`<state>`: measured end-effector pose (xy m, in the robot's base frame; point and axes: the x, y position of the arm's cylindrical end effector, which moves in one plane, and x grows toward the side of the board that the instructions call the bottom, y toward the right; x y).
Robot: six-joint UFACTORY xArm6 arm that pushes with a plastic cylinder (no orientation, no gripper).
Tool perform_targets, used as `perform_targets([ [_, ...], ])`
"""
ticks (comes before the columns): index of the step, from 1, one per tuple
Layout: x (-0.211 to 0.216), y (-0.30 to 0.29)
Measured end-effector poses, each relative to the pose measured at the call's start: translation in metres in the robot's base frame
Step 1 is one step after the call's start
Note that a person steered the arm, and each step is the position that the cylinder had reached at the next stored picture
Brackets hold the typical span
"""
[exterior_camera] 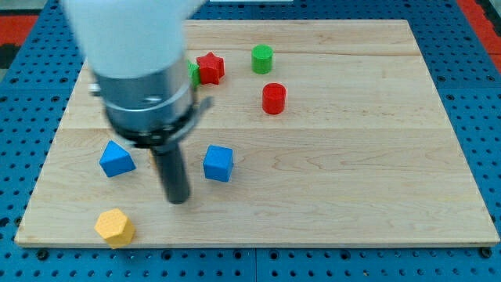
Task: Move the yellow hexagon below the blue cube
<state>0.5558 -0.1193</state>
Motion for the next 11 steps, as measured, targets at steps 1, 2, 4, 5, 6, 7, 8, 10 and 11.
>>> perform_targets([
  [1,0.0,-0.065],
  [2,0.004,-0.123],
  [4,0.063,-0.12],
  [5,0.063,-0.057],
  [6,0.062,0.026],
  [7,0.052,0.067],
  [8,0.06,0.021],
  [10,0.036,-0.015],
  [11,0.027,0.029],
])
